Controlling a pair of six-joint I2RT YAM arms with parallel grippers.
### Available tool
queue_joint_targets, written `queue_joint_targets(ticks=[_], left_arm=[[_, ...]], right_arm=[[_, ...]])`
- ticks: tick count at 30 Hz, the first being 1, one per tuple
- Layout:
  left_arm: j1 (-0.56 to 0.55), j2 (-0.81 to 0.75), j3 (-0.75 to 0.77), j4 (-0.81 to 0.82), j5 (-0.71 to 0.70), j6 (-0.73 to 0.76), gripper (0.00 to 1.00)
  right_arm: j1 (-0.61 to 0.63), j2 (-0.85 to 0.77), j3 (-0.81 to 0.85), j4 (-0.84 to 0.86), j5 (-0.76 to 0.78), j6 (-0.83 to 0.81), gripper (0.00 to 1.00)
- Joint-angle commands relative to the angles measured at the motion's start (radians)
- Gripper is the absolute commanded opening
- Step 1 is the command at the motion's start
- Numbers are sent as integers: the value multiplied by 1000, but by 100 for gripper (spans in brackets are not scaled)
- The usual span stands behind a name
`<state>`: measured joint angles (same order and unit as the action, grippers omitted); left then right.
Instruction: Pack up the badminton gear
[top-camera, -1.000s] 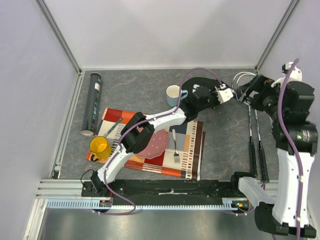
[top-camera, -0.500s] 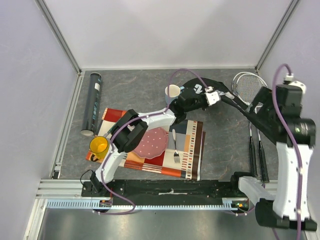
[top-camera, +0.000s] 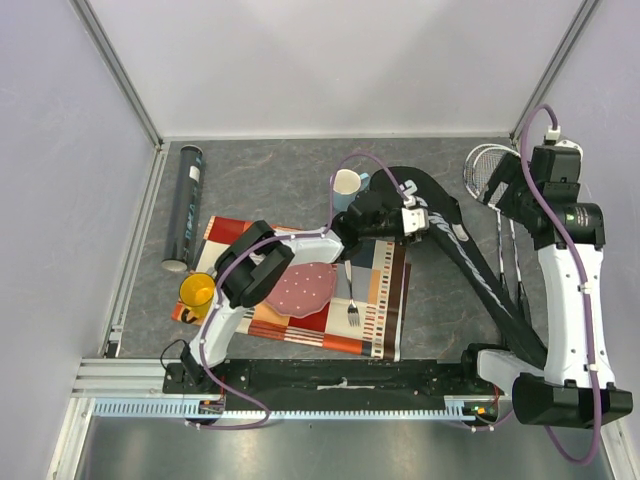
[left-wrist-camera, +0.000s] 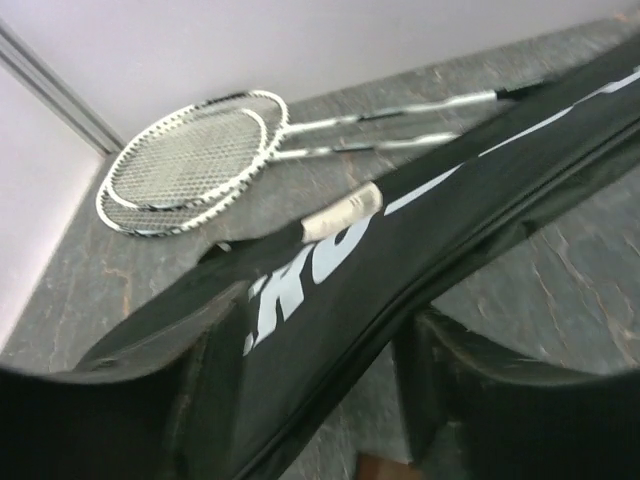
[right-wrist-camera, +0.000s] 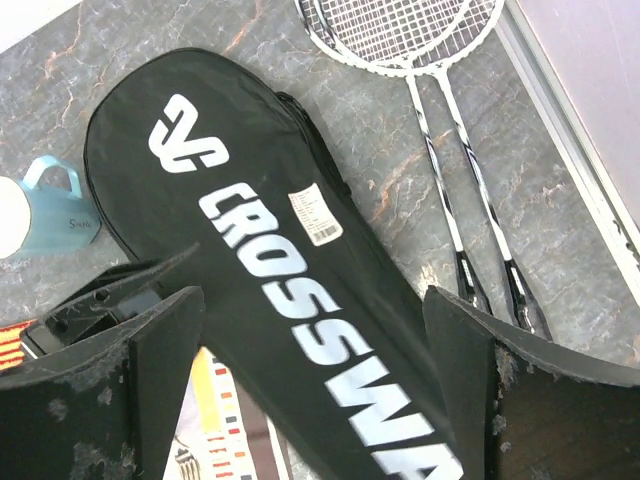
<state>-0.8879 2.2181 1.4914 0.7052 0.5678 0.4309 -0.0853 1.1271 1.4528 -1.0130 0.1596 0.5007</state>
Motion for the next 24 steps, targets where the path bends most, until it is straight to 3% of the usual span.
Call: queue_joint_targets(ticks=[1,4,7,11,16,21,24], left_arm=[[-3,-147,-78,28,26,-53,75],[-3,-236,-91,-125,99,-124,84],[-5,-314,-114,-196,196,-225,84],[-8,-350,-86,-245,201,-349,83],[-8,-270,33,-306,169,-636,69],[-17,-288,20,-331,176,-854,67],[-25,-345,-37,-323,198,-896,67]], right_arm=[[-2,20,-63,96,-2,-25,98],[-22,56,-169,187,-87,-14,98],[-48,88,-255,275,-107,-10,98],[-60,210,-287,307,-72,-57,98],[-64,417,-218,394,-153,-190,98],[-79,669,-69,393,-189,-414,81],[-100,740,-25,376,-245,-478,82]])
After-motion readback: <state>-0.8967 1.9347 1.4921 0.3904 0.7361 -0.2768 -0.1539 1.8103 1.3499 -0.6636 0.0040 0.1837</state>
